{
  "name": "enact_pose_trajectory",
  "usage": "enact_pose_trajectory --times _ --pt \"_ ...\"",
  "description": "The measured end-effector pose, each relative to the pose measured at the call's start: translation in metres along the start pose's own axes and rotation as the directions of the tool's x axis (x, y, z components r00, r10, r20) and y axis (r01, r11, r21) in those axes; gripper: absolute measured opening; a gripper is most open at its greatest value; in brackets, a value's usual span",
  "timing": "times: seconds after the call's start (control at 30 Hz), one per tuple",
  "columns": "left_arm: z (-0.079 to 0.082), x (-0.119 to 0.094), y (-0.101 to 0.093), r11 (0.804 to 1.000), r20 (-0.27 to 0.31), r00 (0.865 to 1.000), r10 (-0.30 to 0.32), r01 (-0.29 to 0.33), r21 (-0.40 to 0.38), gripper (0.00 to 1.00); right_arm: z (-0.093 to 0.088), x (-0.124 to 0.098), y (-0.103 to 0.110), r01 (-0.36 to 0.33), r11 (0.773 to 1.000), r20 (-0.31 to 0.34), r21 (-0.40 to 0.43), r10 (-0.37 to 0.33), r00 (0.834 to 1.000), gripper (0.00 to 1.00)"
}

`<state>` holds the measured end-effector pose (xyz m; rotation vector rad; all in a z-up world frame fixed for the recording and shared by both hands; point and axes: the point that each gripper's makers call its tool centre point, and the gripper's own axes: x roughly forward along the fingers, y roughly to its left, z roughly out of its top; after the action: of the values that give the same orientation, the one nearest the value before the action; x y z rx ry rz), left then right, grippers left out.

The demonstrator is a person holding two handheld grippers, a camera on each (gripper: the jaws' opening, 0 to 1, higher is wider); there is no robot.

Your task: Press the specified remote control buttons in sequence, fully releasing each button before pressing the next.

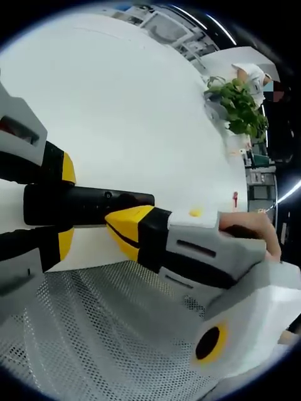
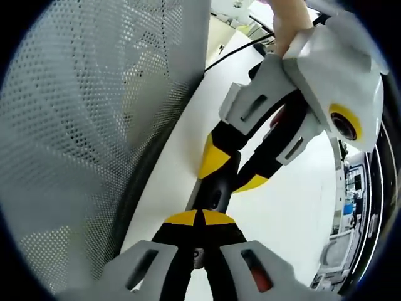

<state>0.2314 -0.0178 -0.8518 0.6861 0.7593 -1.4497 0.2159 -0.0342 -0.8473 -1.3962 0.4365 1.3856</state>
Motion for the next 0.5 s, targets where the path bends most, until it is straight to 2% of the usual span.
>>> enact_pose_trajectory --times 0.5 --pt "0.0000 0.0001 -0.0005 1.000 0.013 1.000 -0.010 0.010 0.001 0.25 0.0010 0.0006 0.0001 0.011 0.999 -0.009 -0.050 -0.011 1.000 0.00"
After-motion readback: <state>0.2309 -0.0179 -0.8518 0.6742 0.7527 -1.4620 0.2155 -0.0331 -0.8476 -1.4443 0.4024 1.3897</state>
